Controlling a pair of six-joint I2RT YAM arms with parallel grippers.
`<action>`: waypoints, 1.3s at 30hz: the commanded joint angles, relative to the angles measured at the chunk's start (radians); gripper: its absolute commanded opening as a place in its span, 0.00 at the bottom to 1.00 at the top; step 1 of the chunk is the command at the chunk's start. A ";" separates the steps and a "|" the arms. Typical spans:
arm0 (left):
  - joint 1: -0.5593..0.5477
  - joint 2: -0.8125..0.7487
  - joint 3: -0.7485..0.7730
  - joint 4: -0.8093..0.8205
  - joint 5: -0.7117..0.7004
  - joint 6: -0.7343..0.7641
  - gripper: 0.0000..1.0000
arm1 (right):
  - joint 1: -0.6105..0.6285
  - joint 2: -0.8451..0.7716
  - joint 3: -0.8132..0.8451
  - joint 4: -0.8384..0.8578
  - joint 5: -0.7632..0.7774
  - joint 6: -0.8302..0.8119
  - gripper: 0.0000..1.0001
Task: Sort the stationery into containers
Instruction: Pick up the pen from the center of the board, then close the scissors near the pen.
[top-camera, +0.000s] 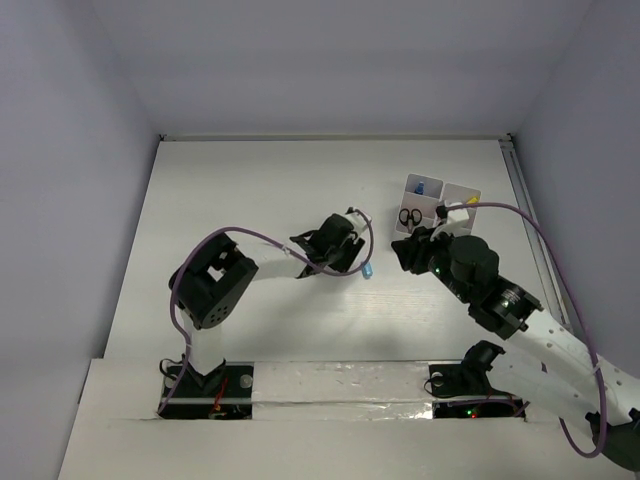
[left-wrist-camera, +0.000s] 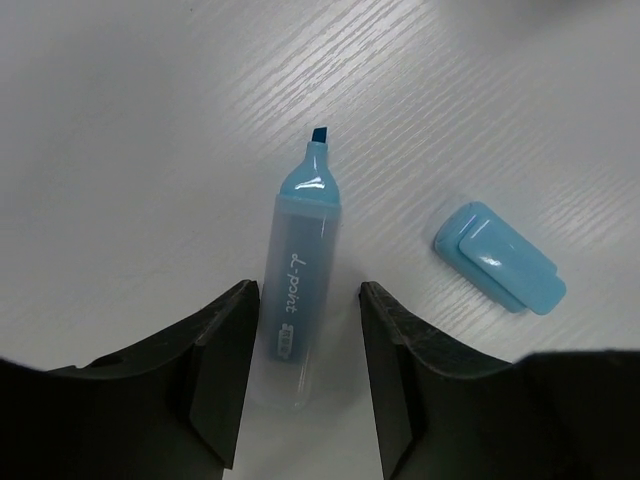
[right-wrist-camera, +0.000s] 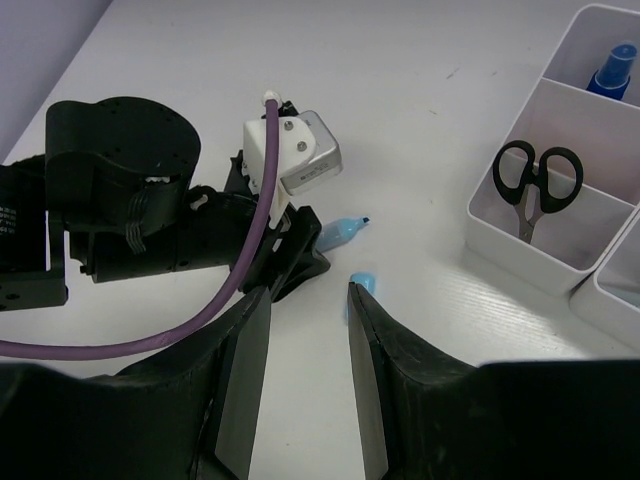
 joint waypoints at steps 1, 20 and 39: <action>-0.013 0.003 -0.044 -0.096 -0.020 -0.019 0.41 | -0.005 -0.003 0.009 0.031 0.020 0.009 0.43; -0.023 -0.370 -0.202 0.043 -0.070 -0.158 0.00 | -0.027 0.208 -0.068 0.027 -0.057 0.107 0.61; -0.023 -0.908 -0.566 0.238 0.099 -0.342 0.00 | -0.071 0.799 0.208 0.047 -0.183 0.042 0.66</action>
